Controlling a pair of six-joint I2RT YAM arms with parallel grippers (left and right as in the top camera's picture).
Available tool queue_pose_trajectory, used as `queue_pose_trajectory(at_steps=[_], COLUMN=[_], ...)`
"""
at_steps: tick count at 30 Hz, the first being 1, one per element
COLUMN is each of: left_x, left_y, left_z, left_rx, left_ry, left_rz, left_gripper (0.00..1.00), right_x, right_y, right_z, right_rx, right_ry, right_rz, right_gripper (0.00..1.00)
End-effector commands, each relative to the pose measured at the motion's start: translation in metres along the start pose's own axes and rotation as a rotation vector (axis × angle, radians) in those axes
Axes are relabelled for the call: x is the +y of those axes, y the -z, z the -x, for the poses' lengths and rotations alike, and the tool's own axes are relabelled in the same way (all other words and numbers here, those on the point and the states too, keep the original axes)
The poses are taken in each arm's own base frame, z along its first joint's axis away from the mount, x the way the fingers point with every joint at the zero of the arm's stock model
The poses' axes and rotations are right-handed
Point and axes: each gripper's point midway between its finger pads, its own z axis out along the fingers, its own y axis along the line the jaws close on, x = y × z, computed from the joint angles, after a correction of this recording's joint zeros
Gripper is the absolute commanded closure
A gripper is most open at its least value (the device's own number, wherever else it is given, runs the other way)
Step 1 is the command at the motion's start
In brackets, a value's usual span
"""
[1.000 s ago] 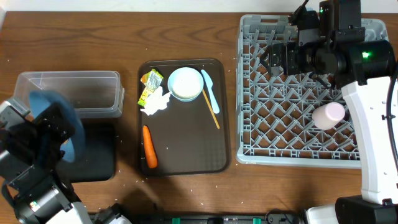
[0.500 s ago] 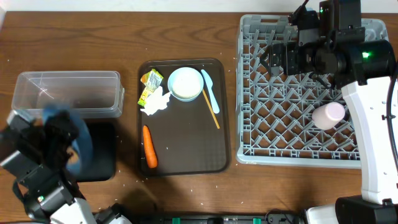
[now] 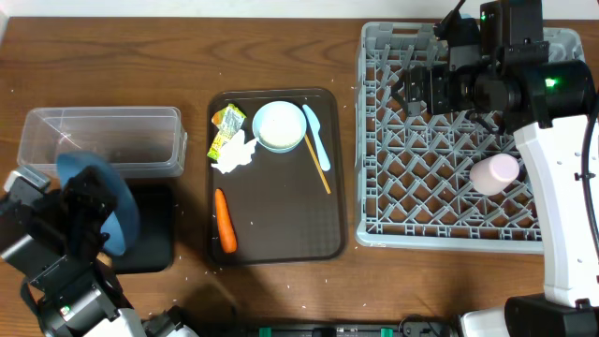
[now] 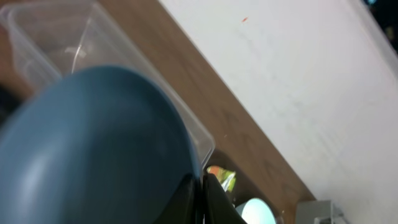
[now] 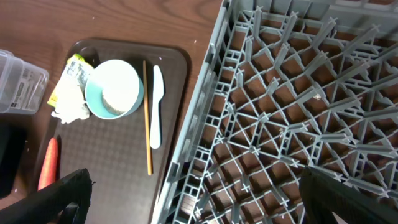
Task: Sort waste into correct bins and load items into the dishwasher rack
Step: 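Tip the blue plate over the black tray to dump the food, then swing the blue plate right toward the dish rack with the left gripper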
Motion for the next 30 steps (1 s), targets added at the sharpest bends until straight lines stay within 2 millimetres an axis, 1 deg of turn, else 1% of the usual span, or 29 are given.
queue_pose_trajectory(at_steps=[1,3,5,6,9,10,11,14,16,18,23,27,28,30], left_x=[-0.03,-0.04,-0.044,-0.042,-0.028,-0.028,-0.032,-0.064,-0.08,-0.09,-0.107,-0.122,-0.124,-0.127], left_y=[0.011,0.02,0.025,0.024,0.02,0.019,0.018,0.022,0.025,0.026,0.025,0.029,0.03,0.031], left_z=[0.014,0.023,0.026,0.023,0.013,0.011,0.009,0.004,-0.003,-0.014,-0.043,-0.077,-0.084,-0.104], left_rx=[-0.045,-0.079,-0.094,-0.086,-0.043,-0.036,-0.025,0.005,0.039,0.09,0.227,0.385,0.416,0.507], left_ry=[-0.082,-0.098,-0.107,-0.102,-0.072,-0.076,-0.089,-0.175,-0.218,-0.244,-0.303,-0.411,-0.439,-0.532], left_rz=[-0.109,-0.121,-0.127,-0.121,-0.067,-0.071,-0.093,-0.255,-0.34,-0.397,-0.458,-0.504,-0.505,-0.484], left_gripper=[0.94,0.94,0.94,0.94,0.94,0.94,0.94,0.94,0.94,0.94,0.94,0.94,0.94,0.94], right_x=[0.001,0.001,0.001,0.001,0.001,0.001,0.001,0.001,0.001,0.002,0.006,0.014,0.014,0.014], right_y=[0.0,-0.001,-0.001,-0.001,0.0,0.0,0.0,0.0,0.0,0.0,0.0,0.0,0.0,0.0], right_z=[0.001,0.0,0.0,0.0,0.003,0.004,0.005,0.005,0.005,0.006,0.012,0.014,0.015,0.016], right_rx=[-0.003,-0.001,0.0,-0.001,-0.01,-0.014,-0.019,-0.02,-0.021,-0.025,-0.046,-0.055,-0.057,-0.061], right_ry=[0.008,0.008,0.007,0.007,0.006,-0.001,0.0,0.0,-0.003,-0.003,-0.026,-0.028,-0.031,-0.037], right_rz=[0.0,0.001,0.0,0.0,0.001,0.001,0.002,0.001,0.002,0.006,0.022,0.067,0.07,0.07], right_gripper=[0.01,0.01,0.01,0.01,0.01,0.01,0.01,0.01,0.01,0.01,0.01,0.01,0.01,0.01])
